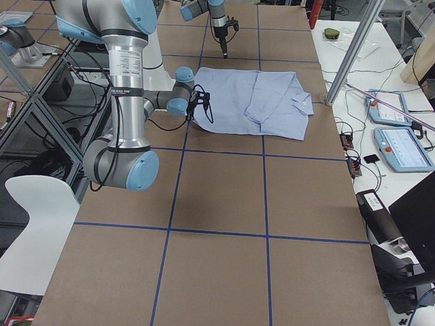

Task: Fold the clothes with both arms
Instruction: 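Move the left gripper to the other hem corner nearest the robot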

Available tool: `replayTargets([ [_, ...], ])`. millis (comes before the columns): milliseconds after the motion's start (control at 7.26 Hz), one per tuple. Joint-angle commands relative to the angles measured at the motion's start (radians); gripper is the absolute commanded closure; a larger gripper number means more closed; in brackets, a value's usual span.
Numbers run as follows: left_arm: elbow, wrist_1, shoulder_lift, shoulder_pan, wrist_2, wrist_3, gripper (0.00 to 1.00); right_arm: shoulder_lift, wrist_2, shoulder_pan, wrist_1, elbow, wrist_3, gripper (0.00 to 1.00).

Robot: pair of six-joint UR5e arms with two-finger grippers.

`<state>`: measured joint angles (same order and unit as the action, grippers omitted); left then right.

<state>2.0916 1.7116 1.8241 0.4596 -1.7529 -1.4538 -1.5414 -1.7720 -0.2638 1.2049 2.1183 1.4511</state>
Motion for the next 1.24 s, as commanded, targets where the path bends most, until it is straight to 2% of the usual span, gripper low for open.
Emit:
replayTargets([
  [0,-0.034,0.275,-0.187,-0.071,0.041,-0.072,0.0,0.021,0.0,-0.006,-0.002,0.009,0.0,1.0],
  [138,-0.069,0.279,-0.189,-0.122,0.087,-0.112,0.0,0.024,0.0,-0.006,-0.002,0.011,0.0,1.0],
  [413,-0.099,0.273,-0.18,-0.18,0.102,-0.167,0.03,0.029,0.0,-0.008,-0.002,0.017,0.0,1.0],
  [689,-0.099,0.247,-0.171,-0.197,0.102,-0.191,0.14,0.029,-0.001,-0.014,-0.002,0.023,0.0,1.0],
  [1102,-0.093,0.164,-0.129,-0.211,0.102,-0.191,0.22,0.027,-0.01,-0.023,-0.002,0.029,0.0,1.0],
])
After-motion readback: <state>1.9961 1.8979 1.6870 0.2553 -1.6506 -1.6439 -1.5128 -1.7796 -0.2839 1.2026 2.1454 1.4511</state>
